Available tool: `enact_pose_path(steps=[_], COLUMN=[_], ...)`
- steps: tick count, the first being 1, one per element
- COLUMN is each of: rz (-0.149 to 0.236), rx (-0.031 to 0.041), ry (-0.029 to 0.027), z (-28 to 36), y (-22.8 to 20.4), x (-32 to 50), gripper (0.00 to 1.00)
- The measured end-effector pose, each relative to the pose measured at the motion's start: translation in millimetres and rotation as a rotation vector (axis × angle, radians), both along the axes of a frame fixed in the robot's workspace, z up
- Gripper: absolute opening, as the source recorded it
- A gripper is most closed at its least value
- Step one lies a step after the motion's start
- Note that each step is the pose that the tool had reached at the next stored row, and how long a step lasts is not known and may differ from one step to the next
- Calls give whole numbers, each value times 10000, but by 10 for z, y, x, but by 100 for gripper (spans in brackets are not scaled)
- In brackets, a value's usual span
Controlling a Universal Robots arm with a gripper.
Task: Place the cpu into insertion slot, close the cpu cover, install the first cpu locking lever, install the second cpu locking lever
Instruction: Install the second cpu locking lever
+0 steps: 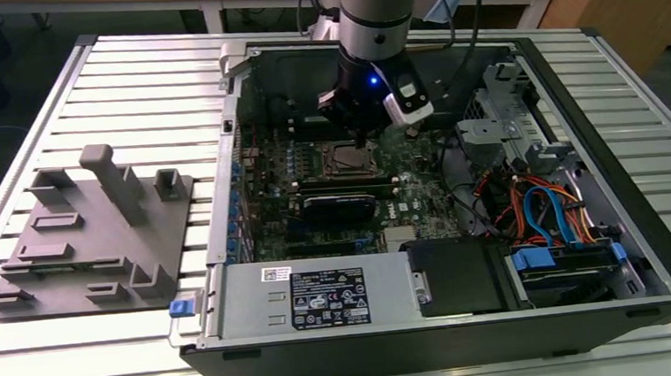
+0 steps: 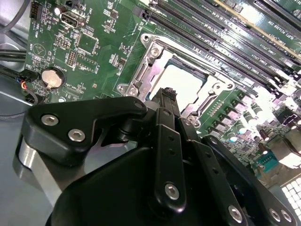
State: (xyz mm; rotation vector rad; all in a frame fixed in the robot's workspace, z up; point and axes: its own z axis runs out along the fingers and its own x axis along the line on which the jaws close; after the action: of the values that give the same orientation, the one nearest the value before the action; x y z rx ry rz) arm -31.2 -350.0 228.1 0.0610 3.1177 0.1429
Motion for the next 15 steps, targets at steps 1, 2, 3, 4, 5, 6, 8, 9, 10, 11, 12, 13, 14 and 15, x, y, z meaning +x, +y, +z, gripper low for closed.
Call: enact_pose_path(steps=[1,2,3,4,5,6,8,9,10,11,12,13,14,15], rz=[0,0,1,-1,0,0,-1,-1,-1,-1,-1,-1,-1,-1], rx=[1,0,1,1,1,2,1,0,0,0,0,0,0,-1], ry=[0,0,0,-1,-1,-1,-1,-1,-1,-2,-2,-1,-1,-1], z=[-1,-1,-2,-2,-3,-4,-4,-4,-4,-4,-4,-4,-4,-4], y=[-3,-7,-14,-25,-35,-42,-54,-64,-64,-65,-65,-66,-70,-75], x=[0,0,0,0,0,0,0,0,0,0,0,0,0,0], gripper=[11,11,11,11,11,11,11,11,11,11,11,11,11,11])
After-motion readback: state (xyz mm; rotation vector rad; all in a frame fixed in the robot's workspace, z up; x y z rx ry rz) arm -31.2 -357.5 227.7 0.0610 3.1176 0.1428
